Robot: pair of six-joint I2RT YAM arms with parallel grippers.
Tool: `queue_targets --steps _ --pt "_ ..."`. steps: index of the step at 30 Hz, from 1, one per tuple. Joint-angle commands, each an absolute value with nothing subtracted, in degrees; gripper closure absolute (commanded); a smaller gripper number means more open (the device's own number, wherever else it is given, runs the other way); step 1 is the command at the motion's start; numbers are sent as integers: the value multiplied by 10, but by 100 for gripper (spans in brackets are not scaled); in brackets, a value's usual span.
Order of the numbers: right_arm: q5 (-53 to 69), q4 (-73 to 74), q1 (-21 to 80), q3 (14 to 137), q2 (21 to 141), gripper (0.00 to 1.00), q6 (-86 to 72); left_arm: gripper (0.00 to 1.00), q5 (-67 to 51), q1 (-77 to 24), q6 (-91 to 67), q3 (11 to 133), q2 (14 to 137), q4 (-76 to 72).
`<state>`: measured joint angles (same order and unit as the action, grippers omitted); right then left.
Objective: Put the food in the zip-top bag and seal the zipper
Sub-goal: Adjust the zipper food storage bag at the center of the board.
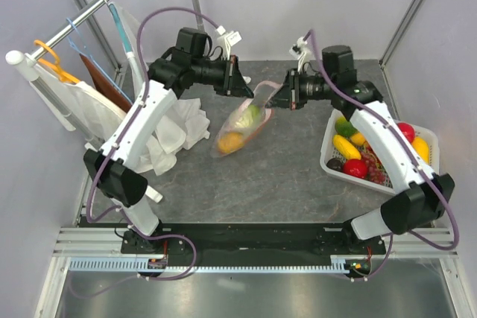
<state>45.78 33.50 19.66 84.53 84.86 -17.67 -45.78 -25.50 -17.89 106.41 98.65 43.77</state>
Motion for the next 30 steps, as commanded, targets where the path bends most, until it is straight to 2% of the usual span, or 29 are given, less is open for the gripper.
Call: queue_targets --steps 1,5,9,13,18,27,28,29,30 --pt "530 301 195 916 802 100 -268 98 -370 -262 -70 1168 947 540" --pt "528 293 195 911 791 100 -305 98 -293 -290 -23 1174 940 576" --pt "512 310 186 853 778 100 -284 98 -249 -291 -28 1161 948 573" --pt "508 351 151 832 775 100 -259 98 -221 -287 -32 1202 964 570" --pt "522 376 110 864 788 100 -248 98 -250 -287 -50 1223 968 573" --pt "411 506 87 813 828 100 -74 98 -318 -297 -90 1105 990 510" --pt "407 512 83 816 831 99 -66 98 -325 -297 -100 1100 993 499" --pt "403 519 78 820 835 87 -58 98 -329 -298 -105 1099 998 484" --pt "395 536 71 837 837 79 -37 98 -334 -299 -108 1102 1011 479"
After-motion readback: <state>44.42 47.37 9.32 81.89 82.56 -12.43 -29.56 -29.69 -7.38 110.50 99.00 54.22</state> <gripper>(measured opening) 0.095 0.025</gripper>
